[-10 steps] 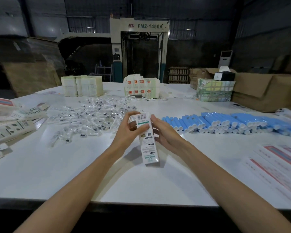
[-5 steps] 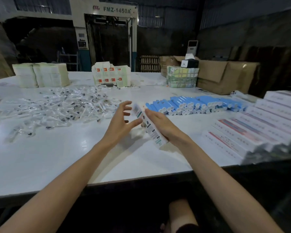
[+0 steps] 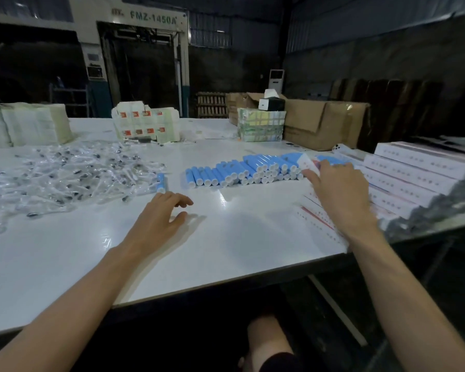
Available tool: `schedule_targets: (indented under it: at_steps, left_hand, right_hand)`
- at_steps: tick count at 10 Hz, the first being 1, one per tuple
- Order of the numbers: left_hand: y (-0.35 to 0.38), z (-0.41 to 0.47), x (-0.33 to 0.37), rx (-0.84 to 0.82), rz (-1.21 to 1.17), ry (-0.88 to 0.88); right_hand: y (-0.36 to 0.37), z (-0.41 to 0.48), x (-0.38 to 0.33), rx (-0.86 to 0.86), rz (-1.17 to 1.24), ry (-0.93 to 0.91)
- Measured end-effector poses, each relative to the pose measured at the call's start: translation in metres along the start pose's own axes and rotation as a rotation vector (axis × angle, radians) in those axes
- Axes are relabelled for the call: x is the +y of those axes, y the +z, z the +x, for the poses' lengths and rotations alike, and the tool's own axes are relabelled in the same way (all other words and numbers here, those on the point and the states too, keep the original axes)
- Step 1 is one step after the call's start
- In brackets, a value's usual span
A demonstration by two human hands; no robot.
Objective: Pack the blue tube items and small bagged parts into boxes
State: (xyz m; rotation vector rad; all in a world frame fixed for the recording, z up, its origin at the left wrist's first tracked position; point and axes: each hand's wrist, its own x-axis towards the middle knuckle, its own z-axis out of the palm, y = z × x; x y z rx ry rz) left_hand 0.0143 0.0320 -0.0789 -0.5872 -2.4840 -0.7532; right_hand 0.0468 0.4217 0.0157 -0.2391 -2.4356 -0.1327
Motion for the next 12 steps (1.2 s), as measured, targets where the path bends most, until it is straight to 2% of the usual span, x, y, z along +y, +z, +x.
schedule_targets:
  at_steps: [1,2,4,5,6,9,11,12]
  left_hand:
    - [0.000,0.000,0.000,-0.020,-0.006,0.012]
    - [-0.002,0.000,0.000,-0.031,-0.012,0.012]
    - [-0.006,-0.002,0.005,-0.062,-0.019,0.015]
    - [-0.008,-0.003,0.008,-0.067,-0.023,0.010]
    - [-0.008,-0.003,0.010,-0.082,-0.011,-0.003]
    - [-0.009,-0.003,0.013,-0.110,-0.006,-0.006]
    - [-0.008,-0.002,0.009,-0.137,0.013,-0.009]
    - [-0.007,0.000,0.007,-0.109,0.015,-0.017]
  right_hand:
    - [-0.015,0.006,0.012,-0.077,0.074,0.011]
    - [-0.028,0.010,0.020,-0.035,0.022,0.033]
    - [-0.026,0.010,0.023,-0.279,-0.097,0.082]
    - [-0.013,0.001,0.024,-0.259,-0.226,0.061]
    - [-0.005,0.000,0.028,-0.228,-0.245,0.111]
    - [0.002,0.004,0.027,-0.275,-0.307,0.136]
    - [0.004,0.003,0.020,-0.194,-0.223,0.154]
    - [0.005,0.007,-0.001,-0.159,-0.109,0.091]
